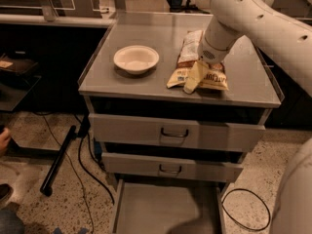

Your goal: Place brown chip bag into bottom drawer

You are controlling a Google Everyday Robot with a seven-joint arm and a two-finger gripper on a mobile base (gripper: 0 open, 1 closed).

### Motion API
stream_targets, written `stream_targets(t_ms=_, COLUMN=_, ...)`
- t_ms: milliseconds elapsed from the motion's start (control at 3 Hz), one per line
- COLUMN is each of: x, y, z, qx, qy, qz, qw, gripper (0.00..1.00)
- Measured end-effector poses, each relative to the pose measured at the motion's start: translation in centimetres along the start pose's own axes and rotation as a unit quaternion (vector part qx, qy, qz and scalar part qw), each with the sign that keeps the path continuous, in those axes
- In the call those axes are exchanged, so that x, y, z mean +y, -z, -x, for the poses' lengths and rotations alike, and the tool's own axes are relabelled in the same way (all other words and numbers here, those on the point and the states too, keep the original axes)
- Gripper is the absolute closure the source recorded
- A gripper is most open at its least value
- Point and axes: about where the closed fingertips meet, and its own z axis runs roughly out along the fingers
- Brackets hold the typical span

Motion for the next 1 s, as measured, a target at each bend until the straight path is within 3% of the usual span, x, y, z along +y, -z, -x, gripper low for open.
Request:
stream_targets(t_ms=333, x=0.0, y=0.0, z=0.0, qx=0.0, qy=0.0, qz=0.0, qw=1.0, gripper=0.19)
stream_targets(t_ms=1000, x=0.0, y=-0.01, z=0.0, qx=0.0, qy=0.0, qz=0.0, qw=1.0, gripper=0.66)
